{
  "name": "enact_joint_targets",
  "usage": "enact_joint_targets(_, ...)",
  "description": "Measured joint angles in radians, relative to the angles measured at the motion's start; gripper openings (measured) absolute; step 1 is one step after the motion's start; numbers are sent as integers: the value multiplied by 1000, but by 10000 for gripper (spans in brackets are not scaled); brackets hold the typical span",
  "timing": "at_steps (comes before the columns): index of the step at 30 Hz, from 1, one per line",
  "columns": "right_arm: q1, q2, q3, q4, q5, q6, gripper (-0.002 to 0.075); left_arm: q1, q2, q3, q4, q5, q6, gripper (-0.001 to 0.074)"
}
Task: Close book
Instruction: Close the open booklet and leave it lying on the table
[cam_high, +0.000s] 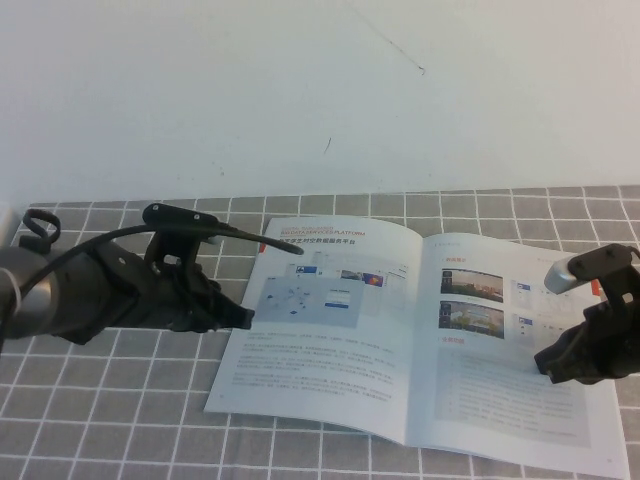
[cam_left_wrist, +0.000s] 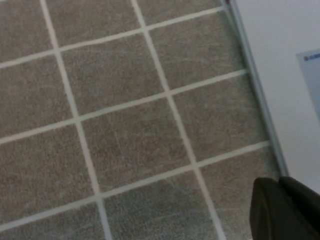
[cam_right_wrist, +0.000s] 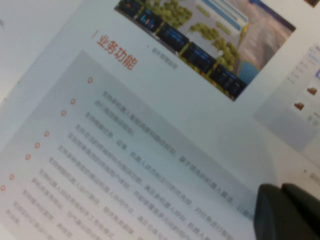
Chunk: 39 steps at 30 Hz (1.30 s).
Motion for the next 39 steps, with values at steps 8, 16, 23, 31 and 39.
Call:
enact_joint_targets(8,-2,2,0,-2,2,2,-3,0,70,-8,-69,-21,0,-4)
enact_joint_targets(16,-2,2,0,-7,7,-2,-3,0,76,-18,-211,78,8,-3)
enact_joint_targets(23,-2,2,0,-10,8,-2,-3,-82,76,-18,-303,139,35,-4)
enact_joint_targets(31,-5,5,-2,-12,19,-2,-3,-191,65,-14,-690,280,318,-4)
enact_joint_targets(39,-6,1,-4,-13,21,-2,-3,-243,-7,-49,-795,426,494,-4)
